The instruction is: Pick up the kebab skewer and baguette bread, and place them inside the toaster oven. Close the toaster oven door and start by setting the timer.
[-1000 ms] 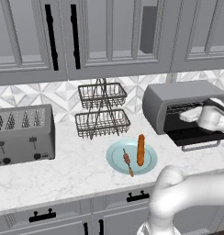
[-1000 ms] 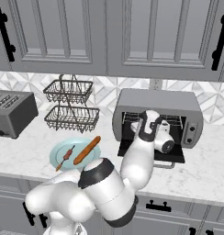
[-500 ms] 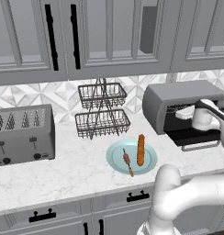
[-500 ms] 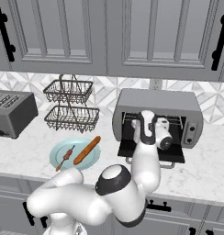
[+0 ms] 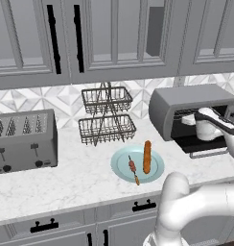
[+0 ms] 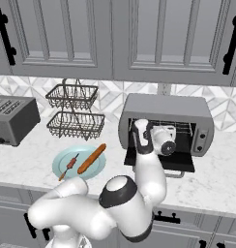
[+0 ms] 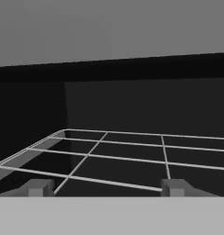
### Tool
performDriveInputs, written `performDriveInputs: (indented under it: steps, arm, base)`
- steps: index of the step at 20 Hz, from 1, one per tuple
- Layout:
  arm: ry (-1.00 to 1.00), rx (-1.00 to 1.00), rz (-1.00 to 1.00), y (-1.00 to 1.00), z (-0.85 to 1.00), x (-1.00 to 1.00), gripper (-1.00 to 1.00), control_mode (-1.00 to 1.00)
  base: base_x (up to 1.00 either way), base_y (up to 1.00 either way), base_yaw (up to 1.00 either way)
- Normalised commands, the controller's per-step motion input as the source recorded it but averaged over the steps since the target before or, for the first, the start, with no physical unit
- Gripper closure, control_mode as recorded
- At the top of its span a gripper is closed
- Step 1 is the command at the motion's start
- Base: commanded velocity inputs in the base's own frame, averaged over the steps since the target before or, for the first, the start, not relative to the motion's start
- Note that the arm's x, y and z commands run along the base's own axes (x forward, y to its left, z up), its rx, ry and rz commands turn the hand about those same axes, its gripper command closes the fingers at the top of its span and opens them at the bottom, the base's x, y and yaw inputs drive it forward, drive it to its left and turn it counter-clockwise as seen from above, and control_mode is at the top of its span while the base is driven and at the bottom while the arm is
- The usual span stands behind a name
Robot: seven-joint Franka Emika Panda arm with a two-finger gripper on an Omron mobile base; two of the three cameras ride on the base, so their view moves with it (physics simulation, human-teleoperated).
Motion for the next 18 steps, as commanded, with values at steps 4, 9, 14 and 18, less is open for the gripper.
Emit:
performDriveInputs:
  steps: [4,9,14,18]
  arm:
    - [0.25,0.00,0.00,-0.21,-0.64,-0.67,-1.00,-1.00]
    - [0.22,0.00,0.00,-0.25,-0.60,-0.92,-1.00,-1.00]
    - [0.25,0.00,0.00,-0.14,-0.54,-1.00,-1.00,-1.00]
    - [0.29,0.00,0.00,-0.05,-0.37,-0.92,-1.00,-1.00]
  base:
    - [0.00,0.00,0.00]
    - [0.00,0.00,0.00]
    - [0.00,0.00,0.00]
    - [0.00,0.00,0.00]
